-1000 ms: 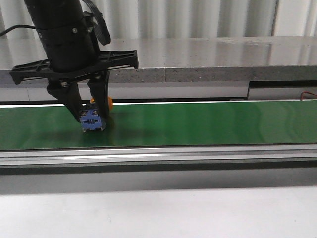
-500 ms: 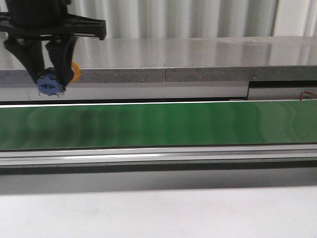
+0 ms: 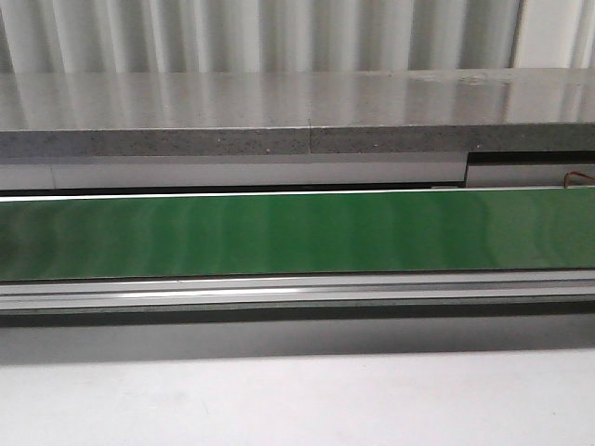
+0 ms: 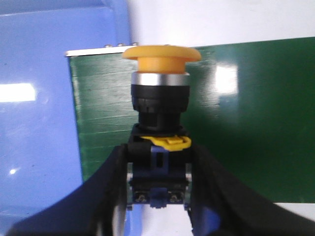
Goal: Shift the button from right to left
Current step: 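Lift the button with the left gripper and carry it over the blue tray, then lower the button into the blue tray and open the left gripper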
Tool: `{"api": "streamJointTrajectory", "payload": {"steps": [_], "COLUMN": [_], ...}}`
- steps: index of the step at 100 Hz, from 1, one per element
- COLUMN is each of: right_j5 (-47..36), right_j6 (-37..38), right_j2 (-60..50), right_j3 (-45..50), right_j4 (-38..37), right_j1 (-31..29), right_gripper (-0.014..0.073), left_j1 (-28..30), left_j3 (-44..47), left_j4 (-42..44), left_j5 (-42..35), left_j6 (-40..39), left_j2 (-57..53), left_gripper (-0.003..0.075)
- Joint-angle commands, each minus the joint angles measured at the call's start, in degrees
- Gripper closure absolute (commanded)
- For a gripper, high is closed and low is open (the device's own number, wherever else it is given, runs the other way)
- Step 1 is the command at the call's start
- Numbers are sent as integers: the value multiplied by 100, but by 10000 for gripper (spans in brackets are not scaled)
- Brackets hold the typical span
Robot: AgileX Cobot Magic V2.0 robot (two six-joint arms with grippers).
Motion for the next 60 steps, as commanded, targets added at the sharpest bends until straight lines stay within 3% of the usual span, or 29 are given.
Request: {"api": "streamJointTrajectory", "payload": {"steps": [1,21,37,60], "right_j5": [-451,-451,-451,-451], "right_j6": [-41,-41,-41,-41], "right_j2": [69,69,69,69], "right_j3": [-131,-131,-131,-131], "right_j4": [-55,-55,-55,-55], "right_j1": [-4,-4,-4,-4], "right_gripper": [659,659,659,659], "left_j1": [543,1632,2276,2706], "left_j3": [-169,-169,-169,-169], "left_j4": [-190,-433,-446,-486], "left_j5": [-71,-60,-110,-429], "left_j6": [585,1593,1690,1690], "left_j2": [-274,-274,-166,521], "left_gripper": [741,741,741,741]}}
